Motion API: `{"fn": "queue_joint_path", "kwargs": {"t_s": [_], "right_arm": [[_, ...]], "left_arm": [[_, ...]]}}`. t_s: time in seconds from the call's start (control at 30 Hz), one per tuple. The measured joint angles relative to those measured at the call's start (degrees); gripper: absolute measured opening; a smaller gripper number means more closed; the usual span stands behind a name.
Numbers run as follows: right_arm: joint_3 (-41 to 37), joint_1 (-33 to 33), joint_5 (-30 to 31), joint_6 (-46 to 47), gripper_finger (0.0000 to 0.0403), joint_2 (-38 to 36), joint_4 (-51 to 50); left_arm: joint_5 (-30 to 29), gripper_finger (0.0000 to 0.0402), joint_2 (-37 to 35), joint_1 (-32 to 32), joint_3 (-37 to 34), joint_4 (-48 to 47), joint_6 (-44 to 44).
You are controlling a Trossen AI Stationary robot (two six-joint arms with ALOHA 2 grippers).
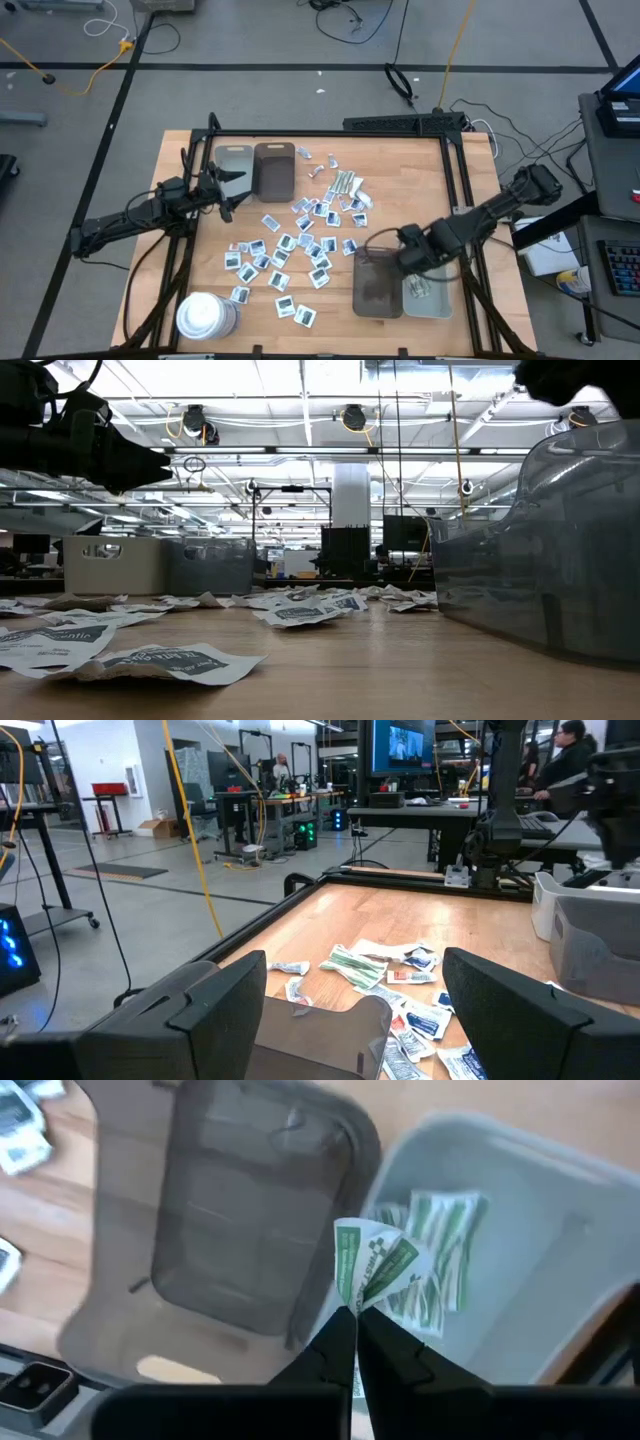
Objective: Pick & Place First Aid Supplies
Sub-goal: Put the white bandage pack into the bottom gray bin
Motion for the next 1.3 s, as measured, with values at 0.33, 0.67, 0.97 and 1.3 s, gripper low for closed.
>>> {"fn": "queue_joint_path", "kwargs": {"t_s": [0.33,0.67,0.97,1.3], "right_arm": [[-0.1,7.7,-0.1,10.8,0.0004,0.0,-3.6],[-10.5,8.0,-0.5,12.2,0.0004,0.0,6.0],[-19.8,8.0,-3.4,12.3,0.0004,0.0,12.6],[-20.0,8.0,-3.4,12.1,0.0056,0.0,13.3]], "left_arm": [[0.0,0.0306,0.0,0.0,0.0,0.0,0.0],[0.0,0.0305,0.0,0.0,0.0,0.0,0.0],[0.0,0.0306,0.0,0.0,0.0,0.0,0.0],[0.0,0.0306,0.0,0.0,0.0,0.0,0.0]]}}
